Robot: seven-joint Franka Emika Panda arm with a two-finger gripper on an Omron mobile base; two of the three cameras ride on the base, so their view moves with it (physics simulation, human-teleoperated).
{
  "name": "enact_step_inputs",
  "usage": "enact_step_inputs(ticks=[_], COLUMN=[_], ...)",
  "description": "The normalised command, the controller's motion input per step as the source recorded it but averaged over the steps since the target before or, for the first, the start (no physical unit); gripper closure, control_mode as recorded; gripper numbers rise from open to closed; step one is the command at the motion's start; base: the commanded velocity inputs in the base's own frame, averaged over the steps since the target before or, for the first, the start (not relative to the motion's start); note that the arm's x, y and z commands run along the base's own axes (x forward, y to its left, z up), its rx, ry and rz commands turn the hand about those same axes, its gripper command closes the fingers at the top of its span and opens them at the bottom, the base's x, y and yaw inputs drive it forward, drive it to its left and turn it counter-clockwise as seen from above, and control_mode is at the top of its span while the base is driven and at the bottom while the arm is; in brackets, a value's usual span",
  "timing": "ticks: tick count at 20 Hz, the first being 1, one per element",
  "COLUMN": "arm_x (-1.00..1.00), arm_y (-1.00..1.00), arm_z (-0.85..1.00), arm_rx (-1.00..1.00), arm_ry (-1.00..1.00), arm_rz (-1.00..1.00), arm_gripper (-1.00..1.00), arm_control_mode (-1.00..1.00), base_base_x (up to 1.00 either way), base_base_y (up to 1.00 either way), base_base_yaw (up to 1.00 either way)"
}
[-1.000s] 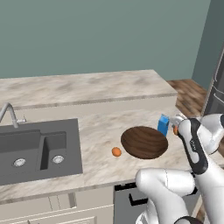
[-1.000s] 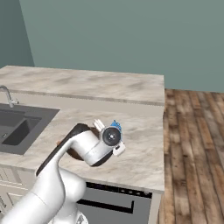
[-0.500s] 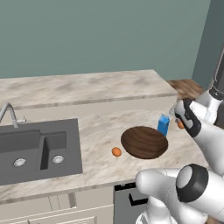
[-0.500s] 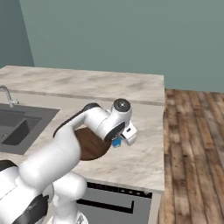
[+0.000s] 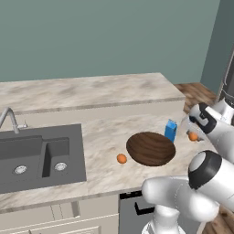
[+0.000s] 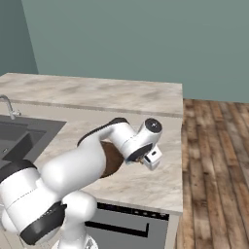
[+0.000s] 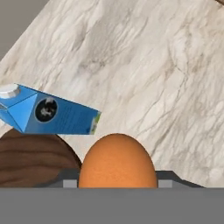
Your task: Gather the eggs and milk located in the vicinity of the sink area and place them right next to the bowl.
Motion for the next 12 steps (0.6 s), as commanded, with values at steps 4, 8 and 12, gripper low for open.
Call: enact_step_inputs(ticks=[4,8,12], arm_x=[0.00,0.00,0.00], arm_y=[0.01,0.00,-0.04], arm_z=[-0.17,-0.07,-0.13], arm_rx=[0.07,0.01,0.00], arm_ry=[0.07,0.03,-0.03], arm_rz=[0.22,0.30,0.33], arm_gripper=[1.00,1.00,1.00], arm_control_mode=[-1.00,-1.00,-1.00], base_base_x=[0.00,0.00,0.00], base_base_y=[0.00,0.00,0.00], base_base_yaw=[0.00,0.00,0.00])
